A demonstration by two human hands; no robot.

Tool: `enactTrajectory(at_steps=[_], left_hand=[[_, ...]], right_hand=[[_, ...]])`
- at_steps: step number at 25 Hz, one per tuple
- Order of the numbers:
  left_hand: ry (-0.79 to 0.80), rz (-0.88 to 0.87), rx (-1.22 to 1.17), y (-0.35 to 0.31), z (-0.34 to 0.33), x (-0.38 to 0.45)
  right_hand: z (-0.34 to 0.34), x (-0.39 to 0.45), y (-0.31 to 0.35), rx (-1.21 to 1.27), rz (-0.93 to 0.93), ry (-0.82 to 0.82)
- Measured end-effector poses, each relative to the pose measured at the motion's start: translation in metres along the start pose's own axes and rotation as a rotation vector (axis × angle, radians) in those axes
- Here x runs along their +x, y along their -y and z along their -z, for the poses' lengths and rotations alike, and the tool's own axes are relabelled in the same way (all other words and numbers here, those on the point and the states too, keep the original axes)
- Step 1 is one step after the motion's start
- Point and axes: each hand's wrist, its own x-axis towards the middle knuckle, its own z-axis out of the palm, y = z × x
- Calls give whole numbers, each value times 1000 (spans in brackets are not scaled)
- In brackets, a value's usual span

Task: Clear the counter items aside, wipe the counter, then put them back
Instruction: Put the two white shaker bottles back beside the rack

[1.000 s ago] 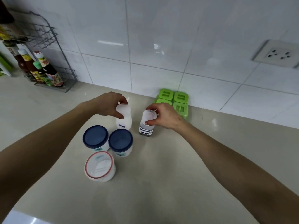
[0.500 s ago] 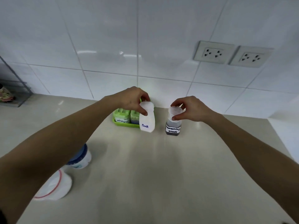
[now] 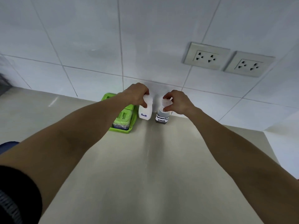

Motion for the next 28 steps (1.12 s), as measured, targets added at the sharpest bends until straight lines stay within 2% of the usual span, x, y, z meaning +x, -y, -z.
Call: enactTrajectory(at_steps=[12, 18, 21, 24, 28], left_hand=[[-82, 112, -25, 12, -28, 17], [-175, 125, -11, 10, -33, 13], [-210, 120, 22, 10, -35, 10], [-203, 105, 59, 10, -33, 11], [-117, 93, 97, 12, -26, 2]], right_hand=[[-32, 32, 7, -65, 9, -27], [-43, 19, 8, -53, 53, -200], [-44, 17, 12, -166, 38, -204], [-41, 16, 17, -264, 25, -174], [-38, 5, 23, -315, 34, -131]])
